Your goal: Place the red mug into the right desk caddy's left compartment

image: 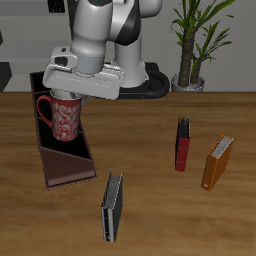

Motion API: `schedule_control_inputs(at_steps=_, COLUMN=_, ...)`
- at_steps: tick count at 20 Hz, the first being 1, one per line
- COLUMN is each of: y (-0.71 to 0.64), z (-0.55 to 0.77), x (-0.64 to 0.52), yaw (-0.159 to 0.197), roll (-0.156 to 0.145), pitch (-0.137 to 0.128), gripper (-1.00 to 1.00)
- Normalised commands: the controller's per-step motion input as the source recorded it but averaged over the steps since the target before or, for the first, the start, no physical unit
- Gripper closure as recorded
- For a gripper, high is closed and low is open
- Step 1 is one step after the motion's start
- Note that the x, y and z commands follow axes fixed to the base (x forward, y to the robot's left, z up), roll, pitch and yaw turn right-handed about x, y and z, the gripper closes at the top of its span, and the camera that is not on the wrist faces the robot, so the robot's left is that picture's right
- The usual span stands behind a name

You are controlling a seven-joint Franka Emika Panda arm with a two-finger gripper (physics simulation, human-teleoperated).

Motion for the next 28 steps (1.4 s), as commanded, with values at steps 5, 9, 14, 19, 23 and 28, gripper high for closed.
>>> schedule_control_inputs(at_steps=5, y=-0.04, z=-0.25, x=0.11, yaw=-0.008, roll=-0.001, pitch=0.030, gripper=1.00)
schedule_control_inputs(at_steps=9, y=-0.04, z=-0.29, x=0.13, yaw=-0.003, roll=-0.003, pitch=0.038, gripper=1.00)
schedule_control_inputs(at_steps=14, y=-0.02, z=-0.36, x=0.16, yaw=-0.011, roll=0.005, pitch=0.055, gripper=1.00)
schedule_control_inputs(at_steps=19, y=0.02, z=-0.26, x=0.15, yaw=0.004, roll=-0.011, pitch=0.045, gripper=1.00)
schedule_control_inputs(at_steps=23, y=0.05, z=-0.27, x=0.10, yaw=0.000, roll=-0.001, pitch=0.046, gripper=1.00)
schedule_control_inputs(at_steps=28, y=0.02, z=-0.18, x=0.03, yaw=-0.030, roll=0.004, pitch=0.074, gripper=1.00)
